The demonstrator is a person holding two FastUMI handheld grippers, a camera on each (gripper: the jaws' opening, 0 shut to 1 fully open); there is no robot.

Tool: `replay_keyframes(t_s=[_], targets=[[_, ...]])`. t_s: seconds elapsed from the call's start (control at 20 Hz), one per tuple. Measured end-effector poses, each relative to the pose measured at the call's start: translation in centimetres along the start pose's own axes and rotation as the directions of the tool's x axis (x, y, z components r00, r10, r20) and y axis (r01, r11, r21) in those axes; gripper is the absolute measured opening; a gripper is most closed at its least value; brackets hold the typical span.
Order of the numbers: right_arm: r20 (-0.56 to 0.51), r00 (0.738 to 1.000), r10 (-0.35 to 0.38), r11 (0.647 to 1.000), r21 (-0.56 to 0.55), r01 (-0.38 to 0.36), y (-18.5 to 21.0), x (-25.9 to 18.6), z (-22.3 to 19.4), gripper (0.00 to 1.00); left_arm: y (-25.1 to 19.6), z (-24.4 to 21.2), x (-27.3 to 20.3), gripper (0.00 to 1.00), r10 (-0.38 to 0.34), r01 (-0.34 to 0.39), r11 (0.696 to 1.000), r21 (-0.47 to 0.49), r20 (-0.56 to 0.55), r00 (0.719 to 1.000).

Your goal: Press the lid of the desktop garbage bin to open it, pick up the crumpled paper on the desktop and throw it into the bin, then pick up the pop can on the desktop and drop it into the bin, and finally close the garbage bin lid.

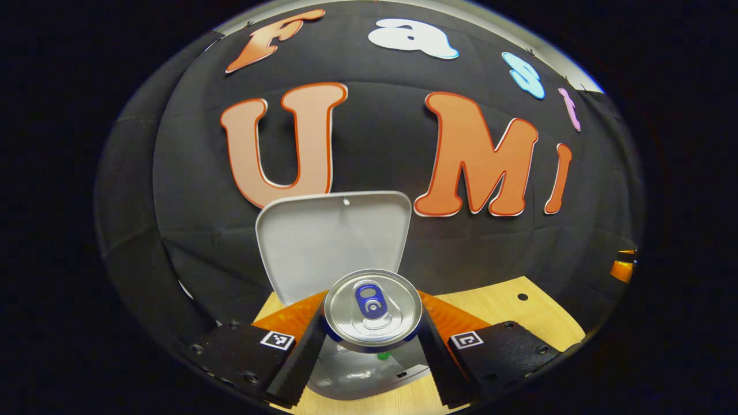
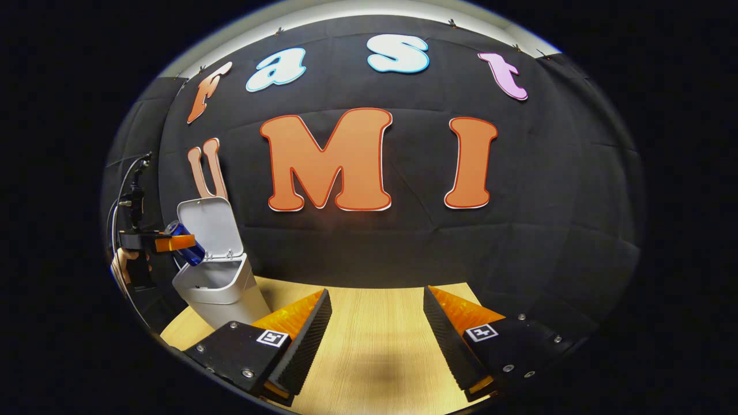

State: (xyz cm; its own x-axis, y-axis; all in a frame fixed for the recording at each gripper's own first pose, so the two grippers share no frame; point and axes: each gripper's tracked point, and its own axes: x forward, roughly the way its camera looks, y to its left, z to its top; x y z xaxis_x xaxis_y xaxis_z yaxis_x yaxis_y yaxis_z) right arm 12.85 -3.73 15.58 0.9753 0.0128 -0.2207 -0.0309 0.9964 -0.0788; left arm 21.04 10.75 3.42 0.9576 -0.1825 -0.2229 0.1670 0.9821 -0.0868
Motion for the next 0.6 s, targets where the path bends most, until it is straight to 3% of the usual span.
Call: replay_keyframes(t_s=[0.2, 0.3, 0.4, 0.6], targets=[[-0.026, 1.000, -0.006, 1.000, 0.011, 0.006, -0.2, 0.1, -1.0, 0.96, 0.6, -3.4, 0.9, 0.84, 0.024, -0.021, 0.999, 0.040, -0.080, 0.997], [-0.040, 0.999, -0.002, 1.000, 0.018, 0.003, 0.0, 0.1, -1.5, 0.96, 0.2, -3.5, 0.8, 0.86, 0.018, -0.016, 1.000, 0.023, -0.075, 0.997], [-0.050, 0.999, 0.004, 1.000, 0.019, -0.003, 0.3, 0.0, -1.9, 0.96, -0.4, -3.1, 0.3, 0.97, -0.004, 0.005, 1.000, 0.017, -0.060, 0.998], [-0.050, 0.999, 0.021, 1.000, 0.023, -0.020, 1.0, 0.1, -1.7, 0.96, -1.0, -2.5, -0.7, 0.98, -0.016, 0.018, 0.999, 0.044, -0.051, 0.999]])
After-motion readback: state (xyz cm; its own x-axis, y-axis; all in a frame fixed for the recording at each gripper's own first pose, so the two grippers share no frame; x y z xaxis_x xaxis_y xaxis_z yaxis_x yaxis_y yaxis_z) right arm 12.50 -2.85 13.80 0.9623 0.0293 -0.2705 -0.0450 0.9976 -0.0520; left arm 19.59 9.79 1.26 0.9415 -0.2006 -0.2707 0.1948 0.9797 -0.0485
